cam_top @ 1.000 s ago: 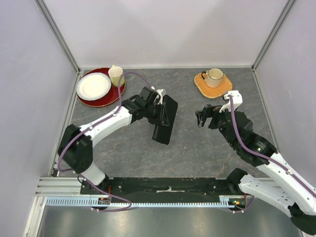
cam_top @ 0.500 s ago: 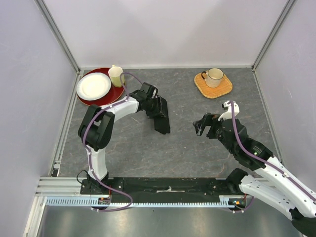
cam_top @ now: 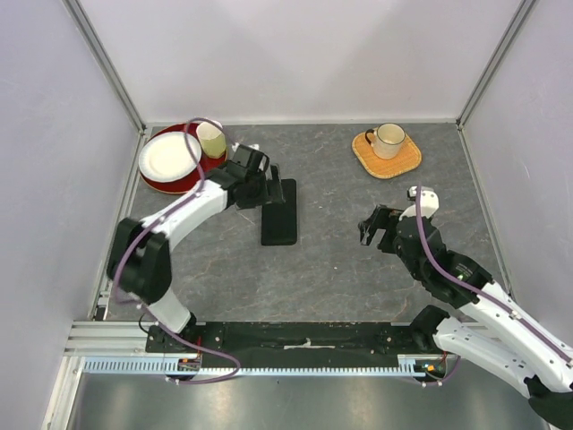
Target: Sort the hair-cutting tools
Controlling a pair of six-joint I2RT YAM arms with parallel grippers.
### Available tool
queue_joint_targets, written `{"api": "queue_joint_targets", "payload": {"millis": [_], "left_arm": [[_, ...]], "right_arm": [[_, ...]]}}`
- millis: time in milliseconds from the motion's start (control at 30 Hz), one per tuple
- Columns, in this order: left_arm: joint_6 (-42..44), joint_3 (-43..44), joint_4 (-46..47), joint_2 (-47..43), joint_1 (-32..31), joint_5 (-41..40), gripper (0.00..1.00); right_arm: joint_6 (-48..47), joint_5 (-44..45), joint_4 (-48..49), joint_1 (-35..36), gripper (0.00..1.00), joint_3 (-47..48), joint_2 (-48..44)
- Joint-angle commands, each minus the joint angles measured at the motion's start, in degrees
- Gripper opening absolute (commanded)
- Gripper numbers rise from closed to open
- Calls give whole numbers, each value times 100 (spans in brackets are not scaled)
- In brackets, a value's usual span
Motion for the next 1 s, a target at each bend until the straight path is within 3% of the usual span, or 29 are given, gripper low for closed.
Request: {"api": "queue_joint_targets", "payload": {"millis": [0,467,967], "left_arm": [[160,-309,-345,-1641,4,-366,100],[704,-416,-1988,-4745,4,-94,100],[863,358,-2552,-5117,4,-155,100]], "right_arm": [[77,718,-415,8,98,505,-226],[-293,1052,-1330,8,98,1990,-472],[-469,1403,-1497,8,98,2527,-648]]}}
